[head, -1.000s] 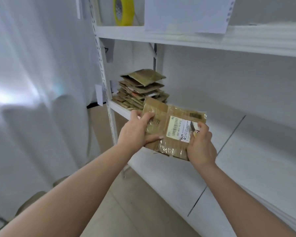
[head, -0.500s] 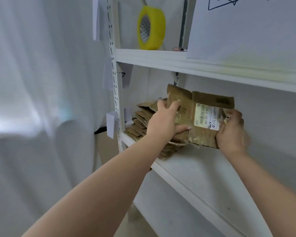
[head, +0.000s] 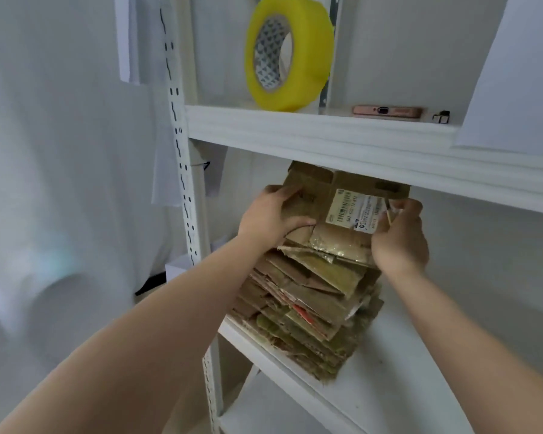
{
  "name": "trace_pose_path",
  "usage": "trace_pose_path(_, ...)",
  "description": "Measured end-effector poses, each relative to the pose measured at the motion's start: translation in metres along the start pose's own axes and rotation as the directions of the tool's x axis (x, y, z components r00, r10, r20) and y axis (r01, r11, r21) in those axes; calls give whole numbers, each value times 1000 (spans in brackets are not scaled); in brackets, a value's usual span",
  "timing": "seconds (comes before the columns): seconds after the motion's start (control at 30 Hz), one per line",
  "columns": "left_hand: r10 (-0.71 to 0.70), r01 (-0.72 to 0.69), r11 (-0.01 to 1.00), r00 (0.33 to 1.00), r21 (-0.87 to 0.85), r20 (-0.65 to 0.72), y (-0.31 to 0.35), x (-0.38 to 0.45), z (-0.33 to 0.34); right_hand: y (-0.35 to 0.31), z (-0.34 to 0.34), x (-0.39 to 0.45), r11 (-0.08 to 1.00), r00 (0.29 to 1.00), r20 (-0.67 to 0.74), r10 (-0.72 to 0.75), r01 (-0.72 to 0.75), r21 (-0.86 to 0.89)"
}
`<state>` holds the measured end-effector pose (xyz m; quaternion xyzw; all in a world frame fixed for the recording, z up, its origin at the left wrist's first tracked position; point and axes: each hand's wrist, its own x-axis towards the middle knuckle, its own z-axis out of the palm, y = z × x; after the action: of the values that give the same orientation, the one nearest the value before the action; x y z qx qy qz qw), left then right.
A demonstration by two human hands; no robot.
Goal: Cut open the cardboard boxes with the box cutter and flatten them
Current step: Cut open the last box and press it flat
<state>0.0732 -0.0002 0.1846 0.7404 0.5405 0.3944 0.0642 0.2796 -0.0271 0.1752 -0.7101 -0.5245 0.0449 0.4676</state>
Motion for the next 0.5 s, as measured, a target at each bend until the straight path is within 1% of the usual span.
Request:
trace_pose_path(0.1,30,-26,988,999,-153,21,-23,24,2,-6,16,4,996,997,13,77,-76,-55)
trace_pose_path(0.13,26,-16,980,998,-198,49,-31,30,3,-7,21,4,991,995,23,102,-99,-89)
trace_pose_path(0.2,7,29,969,989,-246,147,-47,36,6,-8,29,-1,974,990,29,141,-133,-184)
trace_pose_path(0.3,-26,100,975,938,-199,346,-68,34,21,-2,39,-17,921,988,1,155,-144,-362)
trace_pose_path(0.37,-32,115,978,906,-174,422,-80,31,32,4,44,-29,866,977,-39,208,-203,-457)
trace_pose_path(0.43,-18,104,980,899,-172,438,-86,27,40,10,46,-37,828,945,-64,321,-313,-464)
trace_pose_path(0.5,-14,111,973,903,-201,430,-89,25,41,17,49,-43,826,907,-27,421,-396,-401)
